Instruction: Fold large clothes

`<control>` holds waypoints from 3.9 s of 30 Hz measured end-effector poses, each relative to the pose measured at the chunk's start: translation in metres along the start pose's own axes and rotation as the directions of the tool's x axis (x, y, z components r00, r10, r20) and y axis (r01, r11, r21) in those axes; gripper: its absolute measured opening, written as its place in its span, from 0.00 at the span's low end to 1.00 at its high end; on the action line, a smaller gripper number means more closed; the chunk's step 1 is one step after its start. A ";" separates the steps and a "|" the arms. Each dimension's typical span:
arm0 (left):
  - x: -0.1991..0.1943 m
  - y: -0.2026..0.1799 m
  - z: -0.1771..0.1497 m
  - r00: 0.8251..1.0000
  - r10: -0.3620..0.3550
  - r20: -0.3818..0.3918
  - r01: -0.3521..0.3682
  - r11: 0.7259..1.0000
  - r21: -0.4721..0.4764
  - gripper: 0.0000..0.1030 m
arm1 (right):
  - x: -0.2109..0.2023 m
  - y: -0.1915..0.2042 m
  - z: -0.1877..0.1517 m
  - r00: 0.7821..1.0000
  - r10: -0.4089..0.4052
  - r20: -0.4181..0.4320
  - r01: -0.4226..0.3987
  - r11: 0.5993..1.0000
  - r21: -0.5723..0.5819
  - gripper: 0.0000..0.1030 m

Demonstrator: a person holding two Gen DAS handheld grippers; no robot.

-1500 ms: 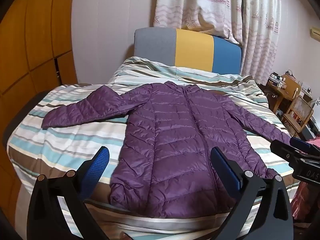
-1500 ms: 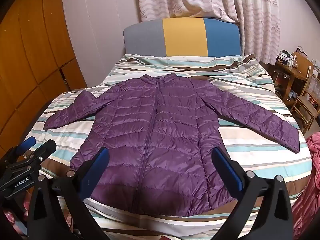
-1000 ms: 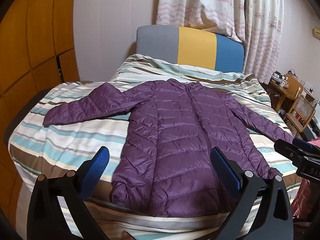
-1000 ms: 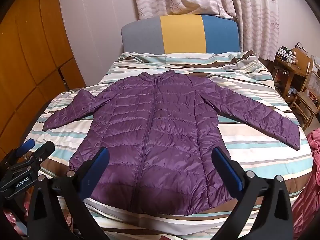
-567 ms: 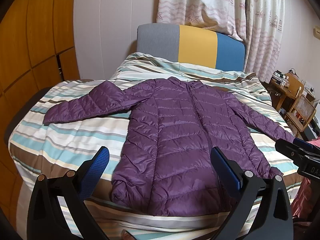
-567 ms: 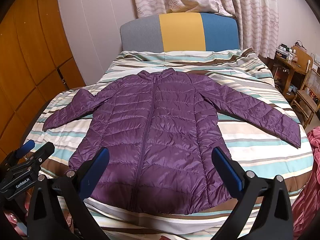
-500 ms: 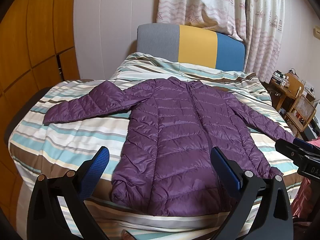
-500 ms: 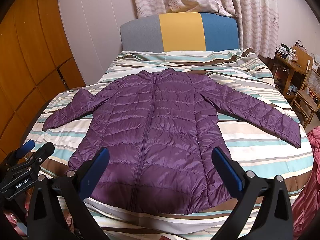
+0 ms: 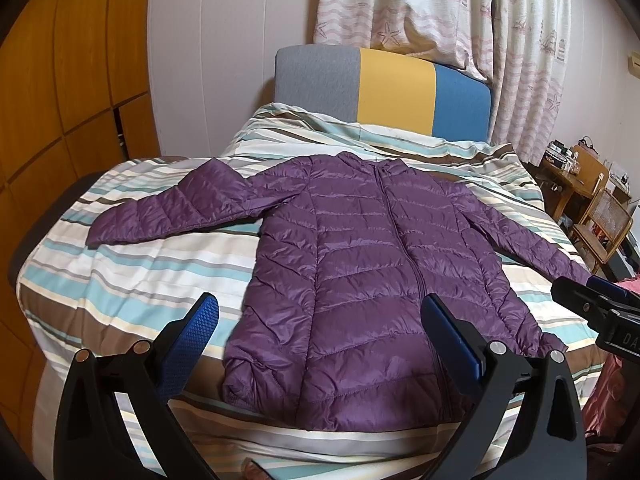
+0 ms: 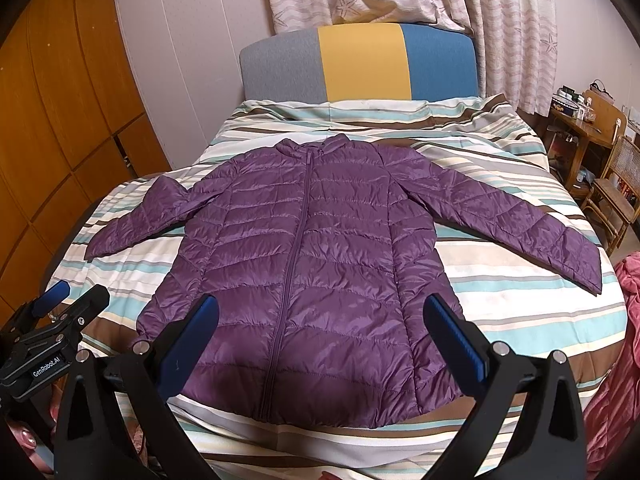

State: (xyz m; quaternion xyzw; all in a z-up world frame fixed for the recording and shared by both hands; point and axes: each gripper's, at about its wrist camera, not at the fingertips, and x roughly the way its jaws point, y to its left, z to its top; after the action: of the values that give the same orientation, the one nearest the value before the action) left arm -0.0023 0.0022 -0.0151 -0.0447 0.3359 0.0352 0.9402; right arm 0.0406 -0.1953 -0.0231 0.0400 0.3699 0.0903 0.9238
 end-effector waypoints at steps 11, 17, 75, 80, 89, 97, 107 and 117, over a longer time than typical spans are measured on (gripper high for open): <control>-0.002 0.000 -0.006 1.000 -0.001 -0.007 0.001 1.000 -0.002 0.97 | 0.001 -0.001 -0.001 1.000 -0.002 -0.006 0.002 1.000 0.002 0.98; 0.002 0.000 -0.003 1.000 0.003 -0.010 -0.003 1.000 -0.003 0.97 | 0.001 -0.001 -0.001 1.000 -0.004 -0.007 0.004 1.000 0.003 0.98; 0.124 0.022 0.011 0.990 0.071 -0.119 -0.075 0.997 -0.034 0.97 | 0.099 -0.138 -0.020 0.984 -0.145 -0.107 0.169 0.951 0.258 0.98; 0.164 0.022 0.022 0.989 0.104 -0.109 -0.106 0.994 -0.016 0.97 | 0.107 -0.220 -0.026 0.984 -0.159 -0.083 0.179 0.866 0.467 0.98; 0.227 0.029 0.033 0.969 0.231 -0.092 -0.228 0.973 0.041 0.97 | 0.127 -0.323 -0.043 0.968 -0.232 -0.089 0.230 0.695 0.681 0.70; 0.260 0.055 0.019 0.952 0.248 -0.178 -0.250 0.968 0.010 0.97 | 0.122 -0.379 -0.042 0.946 -0.325 -0.007 0.187 0.526 0.829 0.66; 0.261 0.047 0.012 0.946 0.274 -0.170 -0.273 0.962 0.033 0.97 | 0.110 -0.416 -0.048 0.905 -0.426 0.000 0.188 0.400 0.897 0.32; 0.267 0.050 0.011 0.948 0.256 -0.192 -0.257 0.966 0.018 0.97 | 0.123 -0.384 0.006 0.830 -0.557 -0.024 0.416 0.590 0.693 0.11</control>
State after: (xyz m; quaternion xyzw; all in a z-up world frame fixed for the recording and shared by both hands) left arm 0.2055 0.0627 -0.1788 -0.0073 0.4281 0.1538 0.8905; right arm 0.1842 -0.5476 -0.1558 0.2757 0.2809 -0.3108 0.8652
